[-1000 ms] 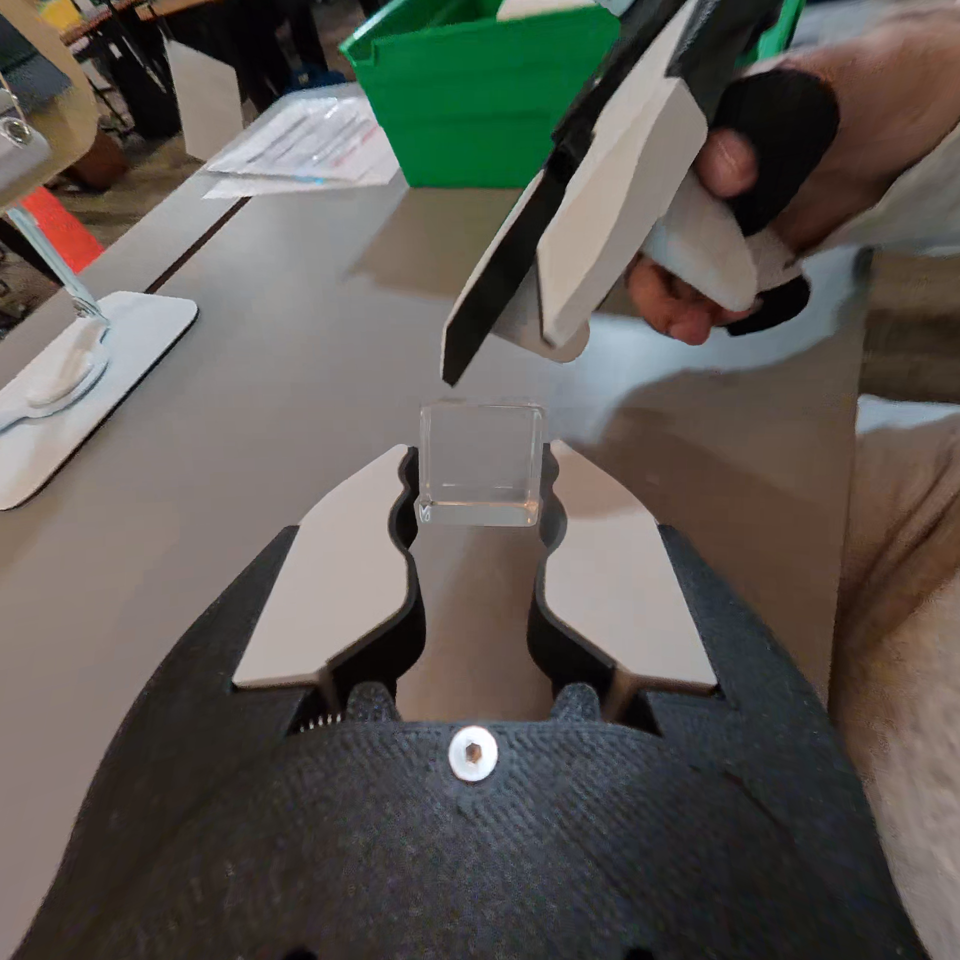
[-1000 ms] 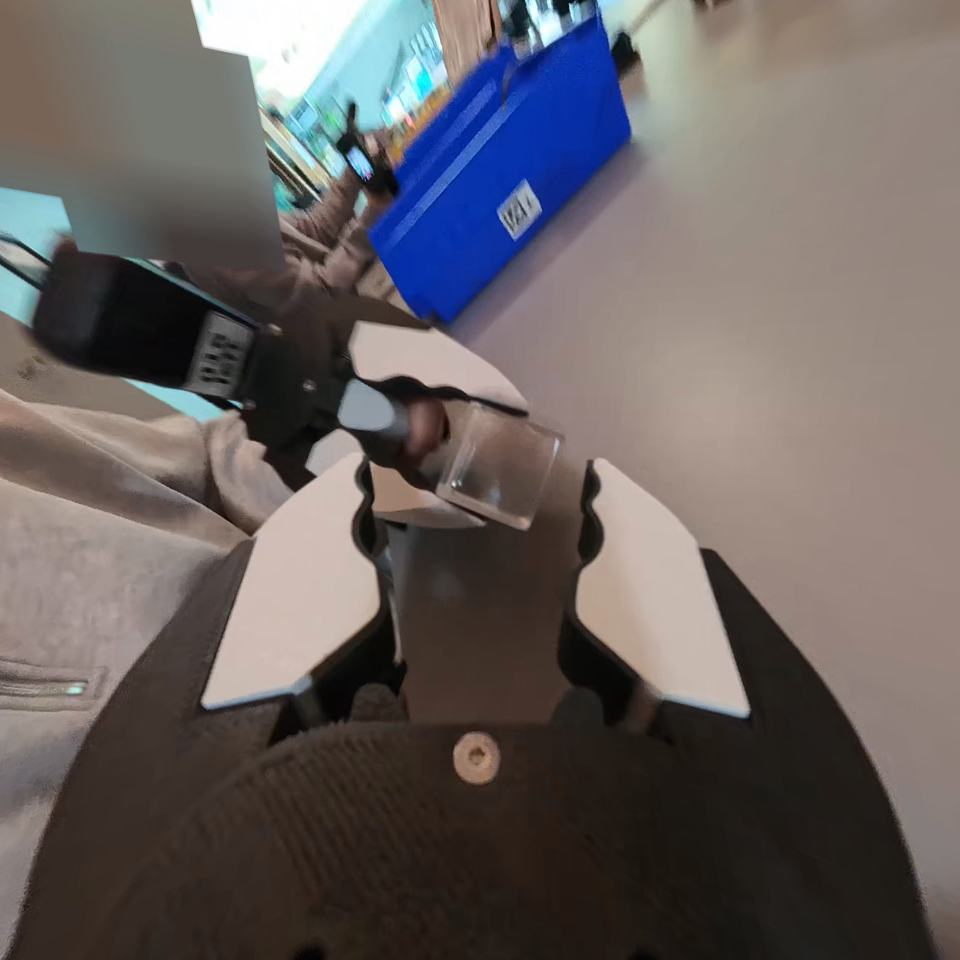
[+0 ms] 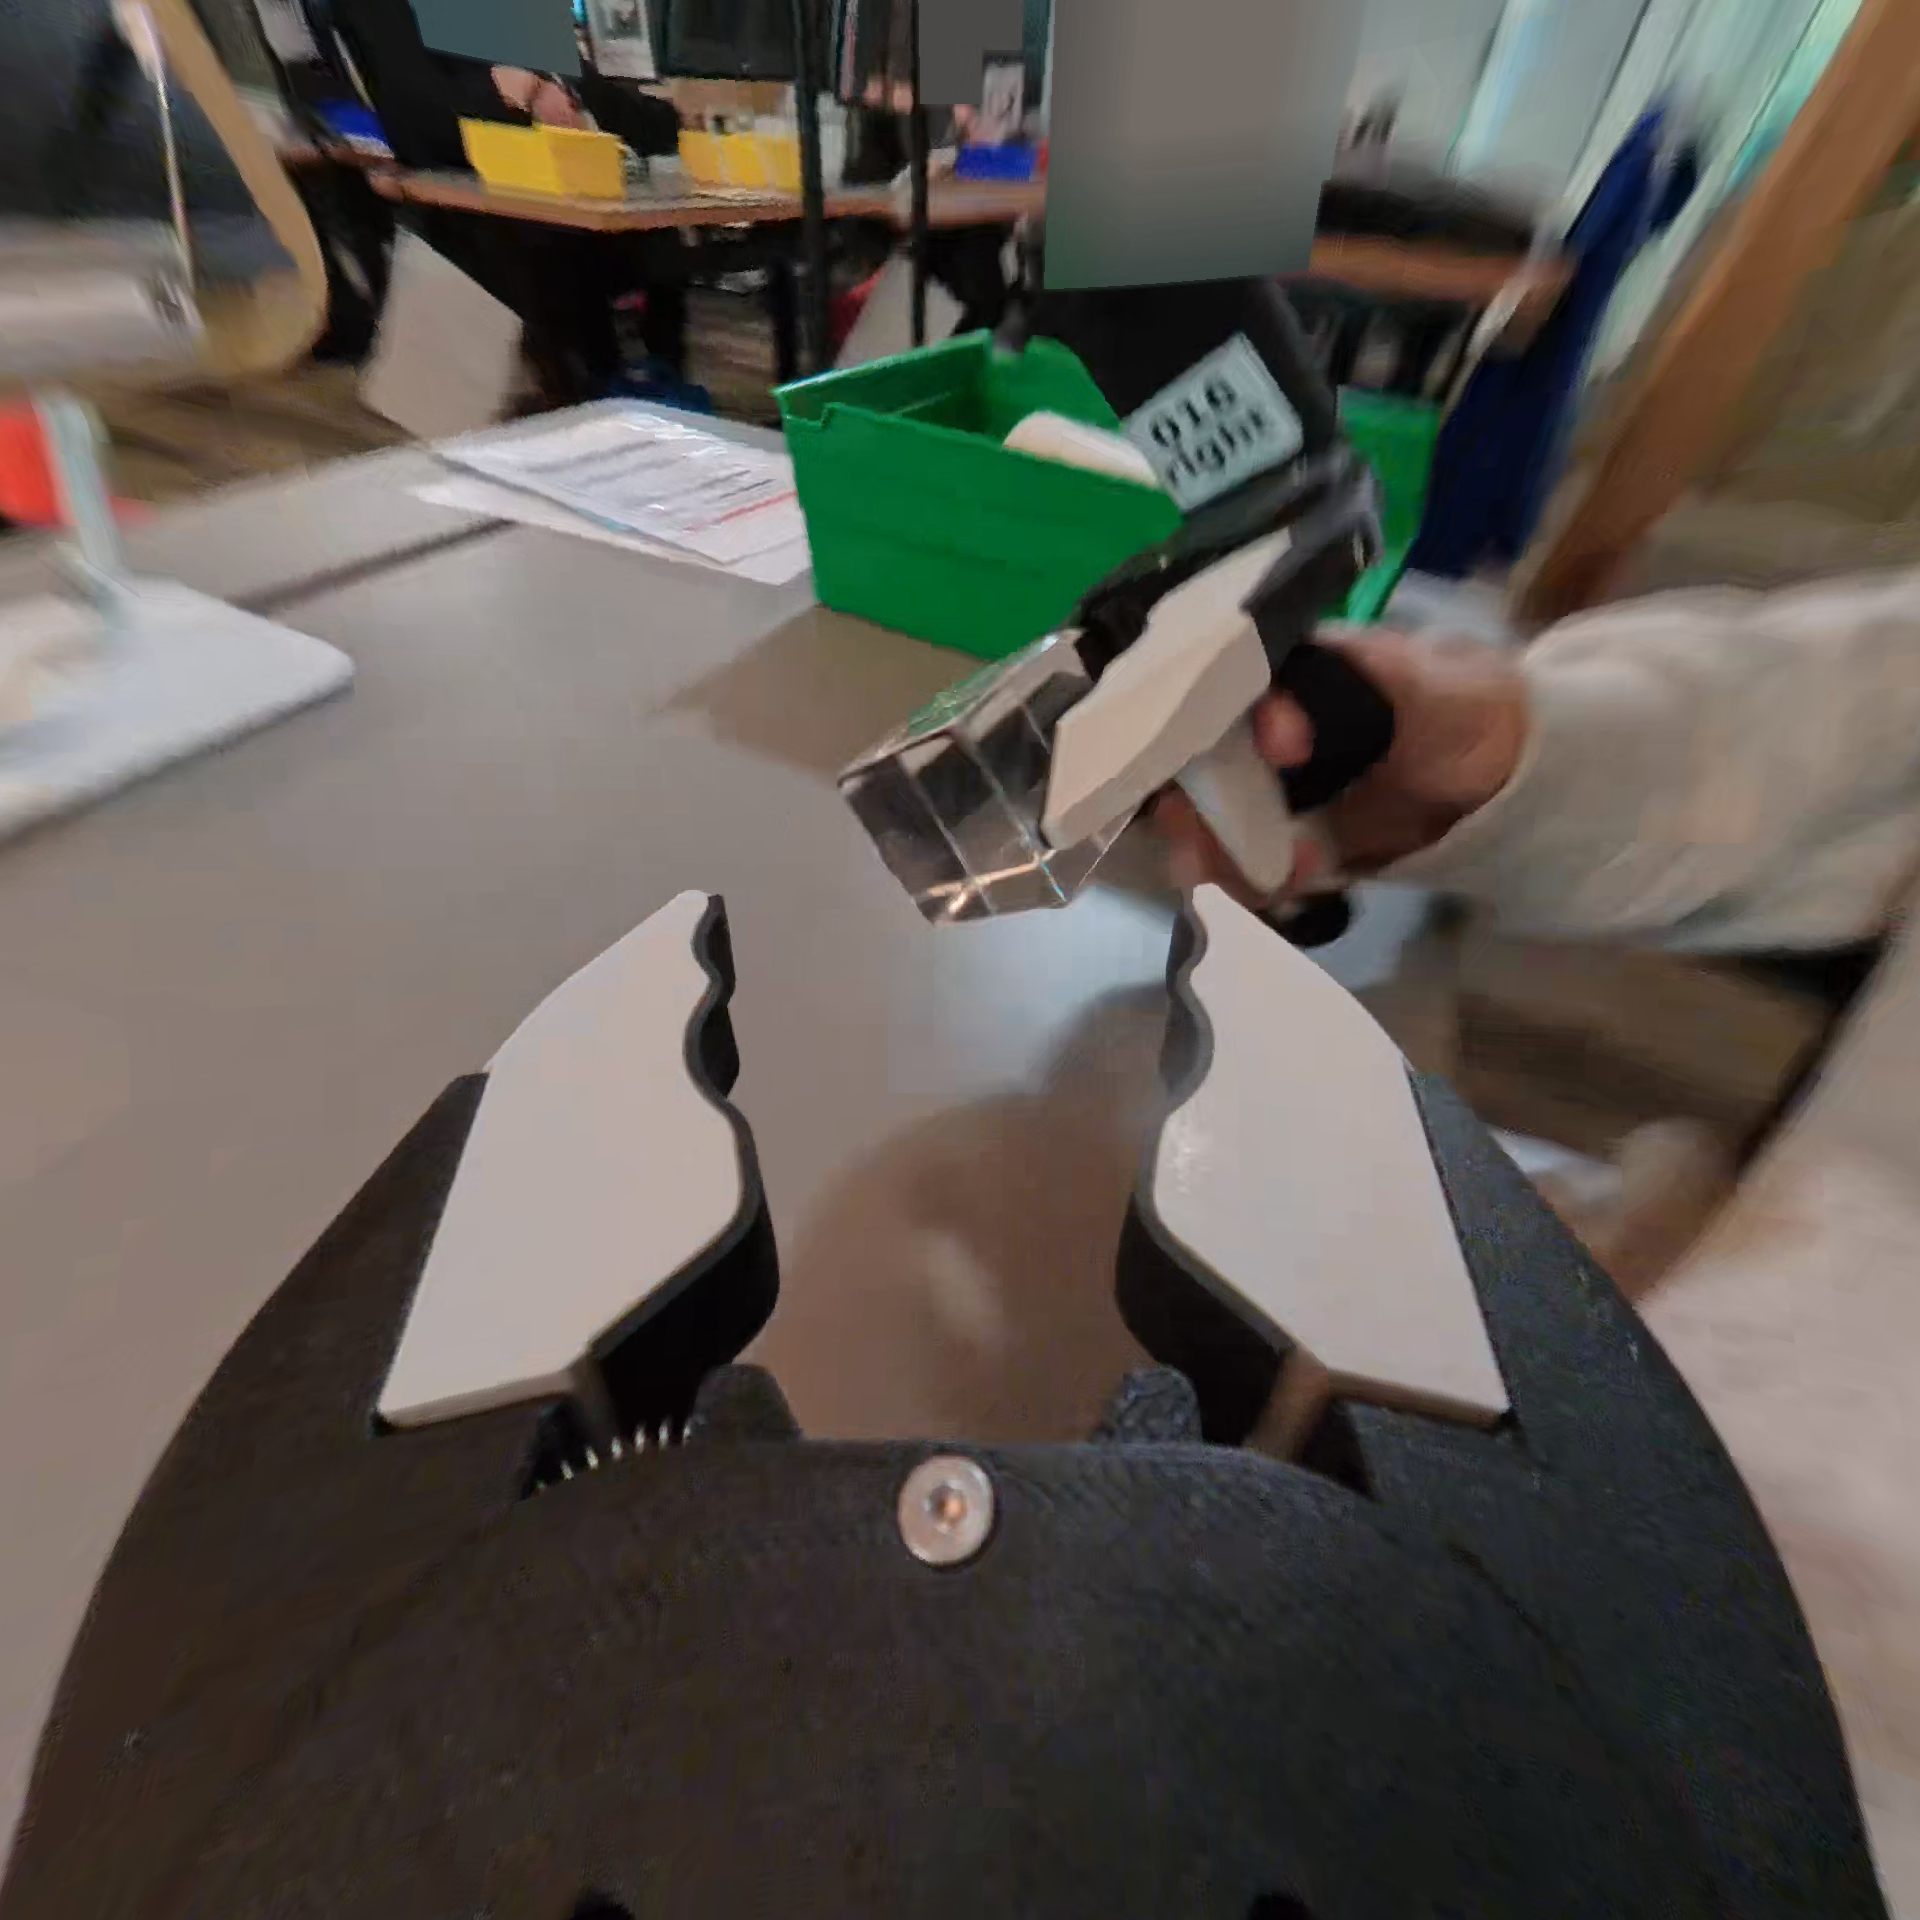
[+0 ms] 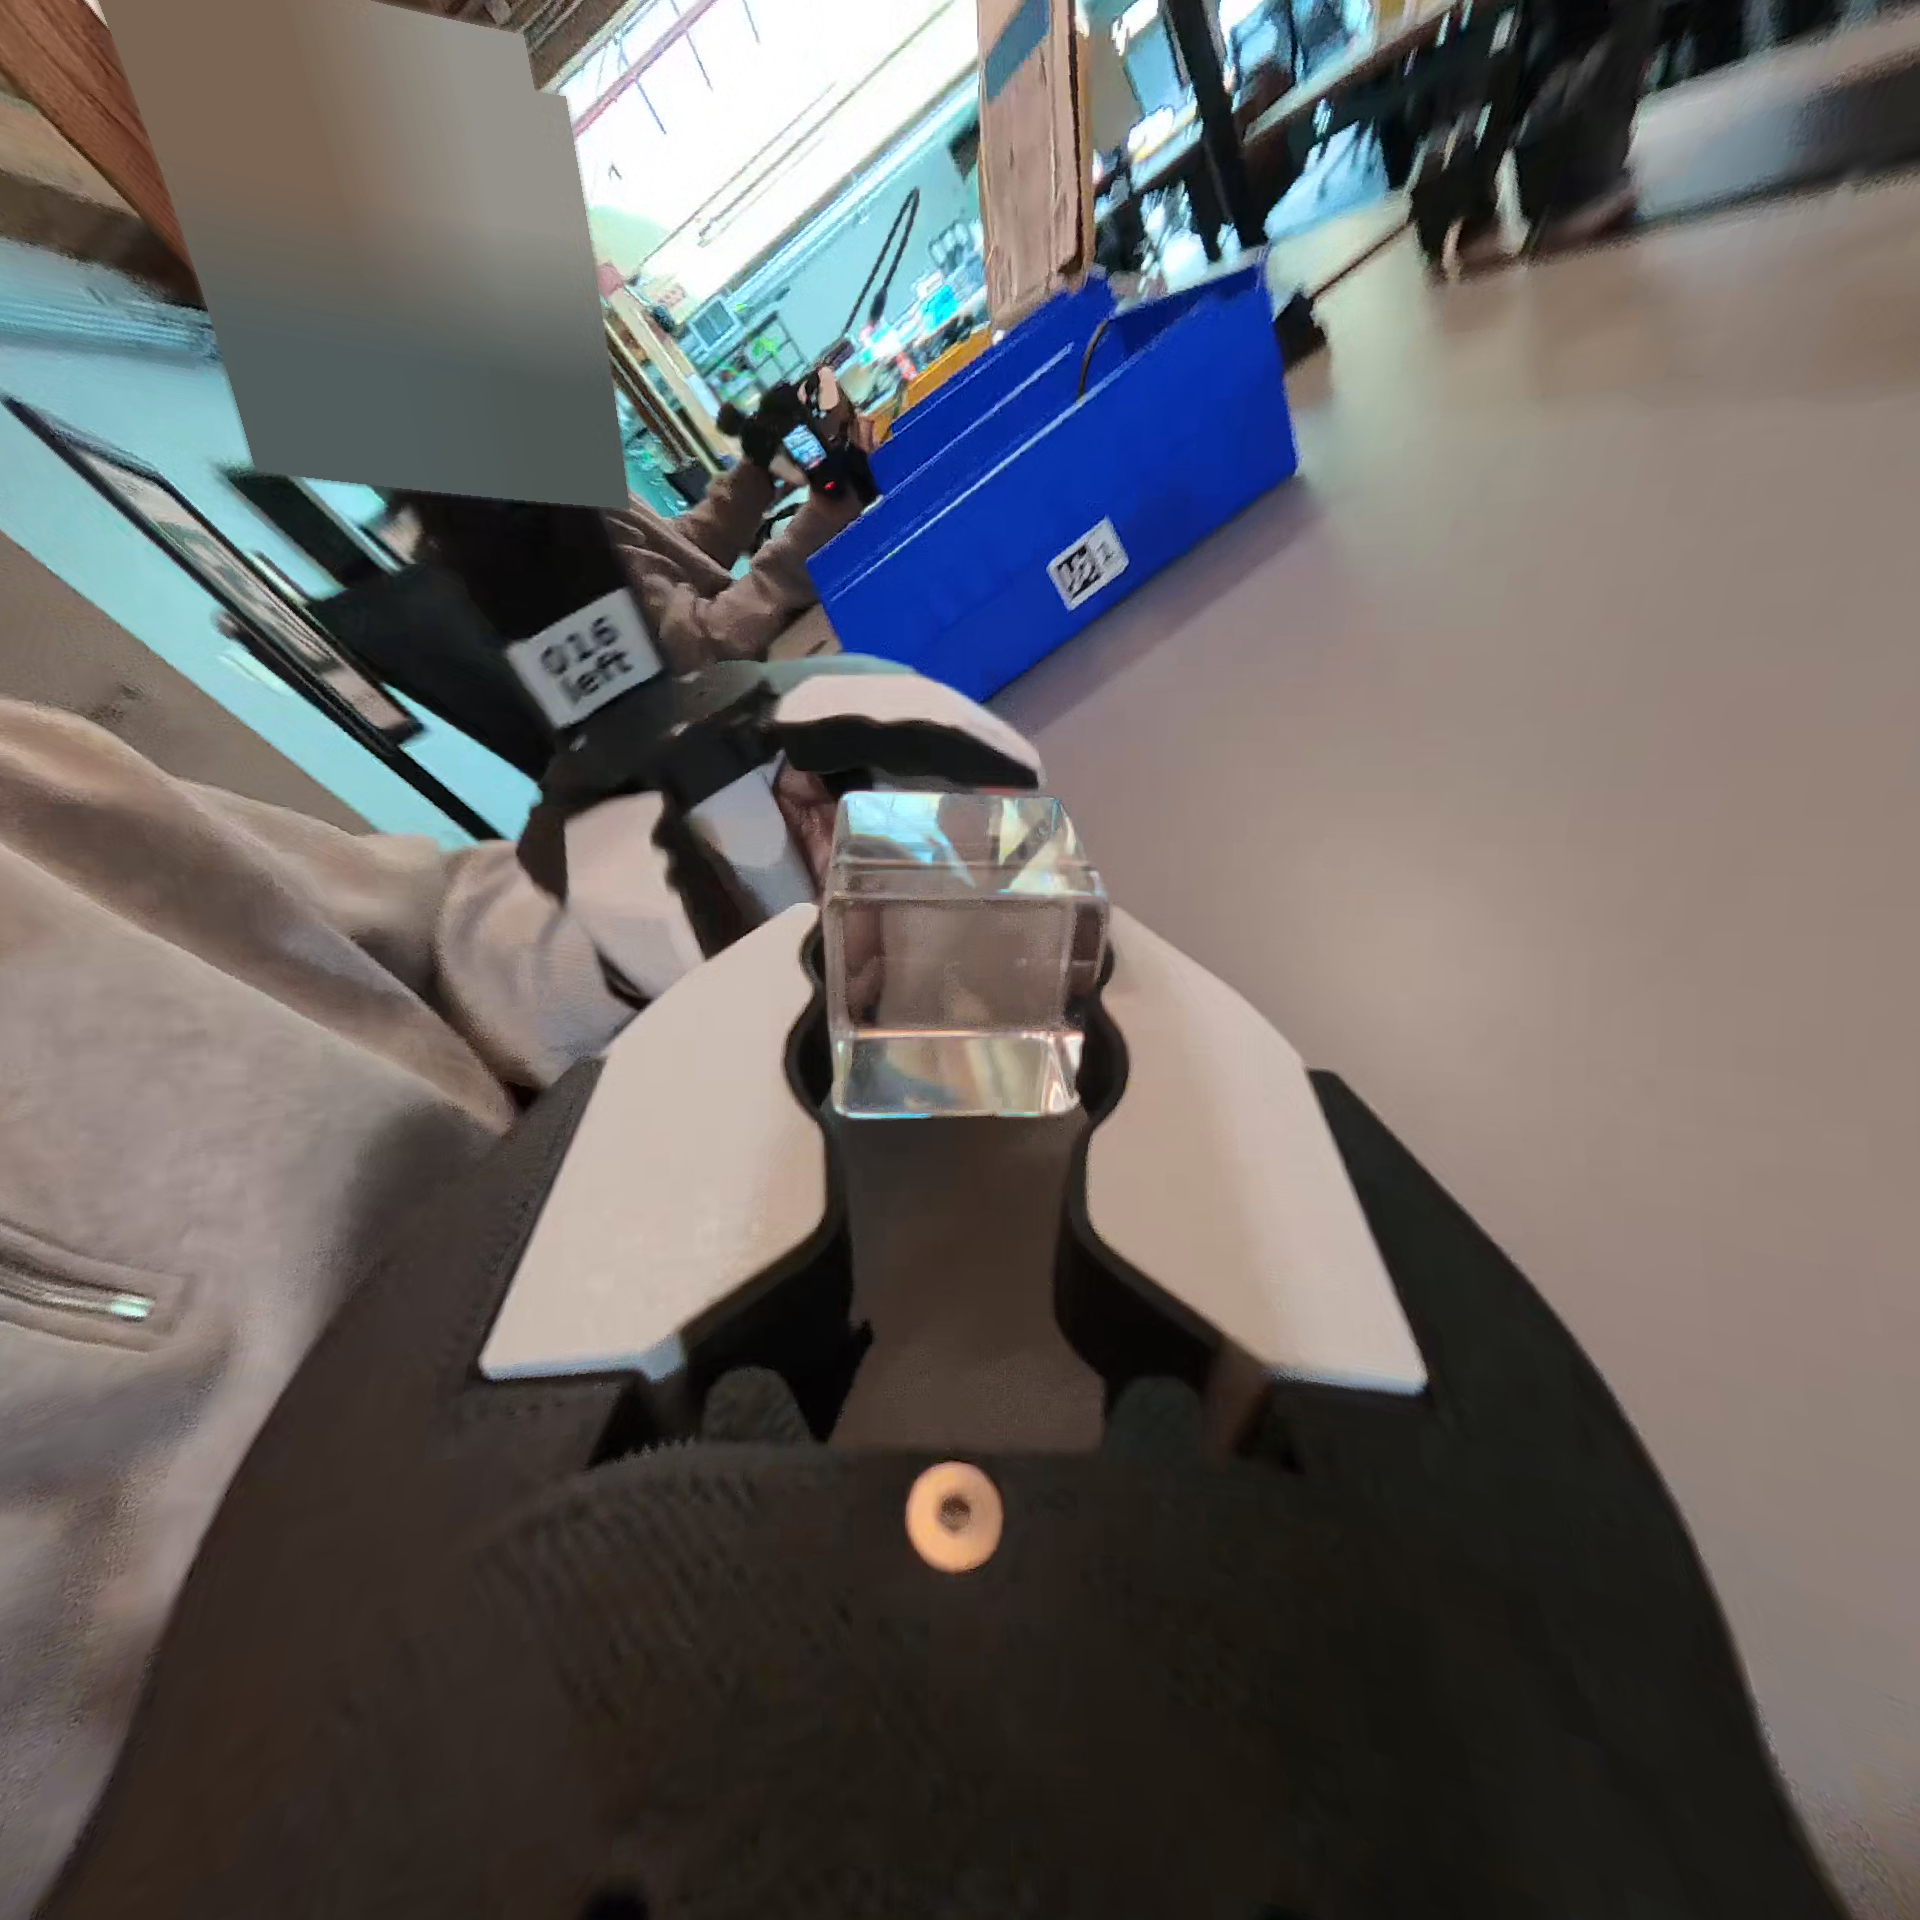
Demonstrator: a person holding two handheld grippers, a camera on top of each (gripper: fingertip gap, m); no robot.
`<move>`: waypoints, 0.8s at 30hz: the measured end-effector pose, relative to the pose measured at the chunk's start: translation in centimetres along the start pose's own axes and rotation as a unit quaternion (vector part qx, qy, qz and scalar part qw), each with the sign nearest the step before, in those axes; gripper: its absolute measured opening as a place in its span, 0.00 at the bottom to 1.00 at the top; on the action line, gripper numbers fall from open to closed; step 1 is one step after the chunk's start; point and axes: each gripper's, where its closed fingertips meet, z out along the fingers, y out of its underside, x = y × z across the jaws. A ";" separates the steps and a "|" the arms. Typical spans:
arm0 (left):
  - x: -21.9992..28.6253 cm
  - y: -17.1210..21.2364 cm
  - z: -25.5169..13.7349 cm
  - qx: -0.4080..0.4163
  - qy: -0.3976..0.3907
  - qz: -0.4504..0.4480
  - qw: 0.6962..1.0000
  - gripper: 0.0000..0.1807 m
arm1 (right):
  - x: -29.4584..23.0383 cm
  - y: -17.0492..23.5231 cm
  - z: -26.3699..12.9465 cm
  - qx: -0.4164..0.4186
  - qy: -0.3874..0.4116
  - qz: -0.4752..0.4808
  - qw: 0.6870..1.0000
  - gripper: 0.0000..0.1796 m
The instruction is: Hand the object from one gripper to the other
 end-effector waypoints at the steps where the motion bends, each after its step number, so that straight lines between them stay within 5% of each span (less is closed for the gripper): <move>1: -0.2 -0.3 -0.2 0.018 0.028 -0.067 0.997 0.45 | 0.1 -0.3 -0.2 0.009 0.010 -0.038 0.999 0.25; 4: 0.0 -0.8 -0.6 0.057 0.140 -0.245 0.958 0.38 | -0.1 -1.0 -0.6 0.019 0.036 -0.164 0.986 0.25; 9: 2.4 -2.1 -1.4 0.078 0.364 -0.483 0.792 0.38 | -2.6 -1.4 -0.3 0.040 0.017 -0.328 0.944 0.25; 11: 3.1 -1.9 -1.3 0.071 0.391 -0.510 0.763 0.39 | -3.1 -0.8 0.0 0.029 0.012 -0.374 0.927 0.25; 16: 4.9 -1.6 -1.1 0.040 0.398 -0.472 0.786 0.40 | -3.4 1.3 1.1 -0.026 0.025 -0.470 0.882 0.25; 21: 4.9 -0.7 -0.8 0.024 0.378 -0.462 0.802 0.26 | -3.9 2.2 1.7 -0.047 0.026 -0.508 0.860 0.26; 24: 5.0 -0.4 -0.7 0.003 0.369 -0.448 0.814 0.26 | -3.7 2.4 1.7 -0.052 0.030 -0.506 0.860 0.28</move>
